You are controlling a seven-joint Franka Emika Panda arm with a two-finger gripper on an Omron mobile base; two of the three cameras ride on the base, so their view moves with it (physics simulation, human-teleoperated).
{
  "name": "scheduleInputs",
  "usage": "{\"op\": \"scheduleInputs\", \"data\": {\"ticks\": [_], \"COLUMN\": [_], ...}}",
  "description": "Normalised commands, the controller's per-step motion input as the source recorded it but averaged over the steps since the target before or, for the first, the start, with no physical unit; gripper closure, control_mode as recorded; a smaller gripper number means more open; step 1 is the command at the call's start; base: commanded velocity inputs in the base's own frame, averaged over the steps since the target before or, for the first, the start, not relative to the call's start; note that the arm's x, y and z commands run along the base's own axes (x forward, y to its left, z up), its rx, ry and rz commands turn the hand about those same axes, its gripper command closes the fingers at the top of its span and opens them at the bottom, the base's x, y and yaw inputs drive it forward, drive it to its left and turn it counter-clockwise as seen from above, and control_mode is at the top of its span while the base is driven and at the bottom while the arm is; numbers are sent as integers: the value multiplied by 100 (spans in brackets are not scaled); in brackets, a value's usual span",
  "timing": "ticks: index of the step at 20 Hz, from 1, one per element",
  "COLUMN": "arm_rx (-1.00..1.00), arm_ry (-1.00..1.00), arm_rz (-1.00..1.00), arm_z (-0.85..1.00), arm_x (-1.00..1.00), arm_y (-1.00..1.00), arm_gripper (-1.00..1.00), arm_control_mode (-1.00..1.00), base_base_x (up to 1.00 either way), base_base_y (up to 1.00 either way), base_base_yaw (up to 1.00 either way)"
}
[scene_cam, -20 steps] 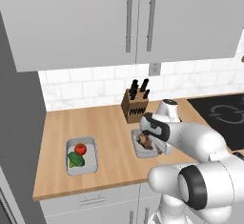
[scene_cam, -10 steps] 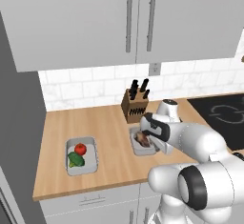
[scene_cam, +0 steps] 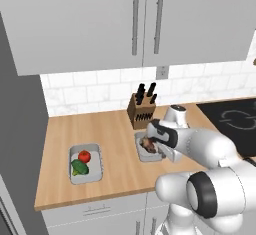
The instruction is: Take the meat container that has the steak and place it on the second highest rack of the freezer. Then take the vegetable container that has the tomato and broccoli and place it on the highest rack of the freezer.
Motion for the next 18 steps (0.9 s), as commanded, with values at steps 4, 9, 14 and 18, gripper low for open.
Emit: {"op": "scheduleInputs", "data": {"ticks": [4,9,14,18], "arm_rx": [-6,-5,0,0], "arm_ry": [0,0,-1,-1], "arm_rz": [0,0,0,0], "arm_z": [-77,-55,16,65], "arm_x": [0,0,-6,-14], "arm_y": [11,9,0,0], "arm_gripper": [100,100,100,100], "arm_control_mode": [-100,-100,-100,-100], "base_base_x": [0,0,0,0], "base_base_y": [0,0,0,0], "base_base_yaw": [0,0,0,0]}}
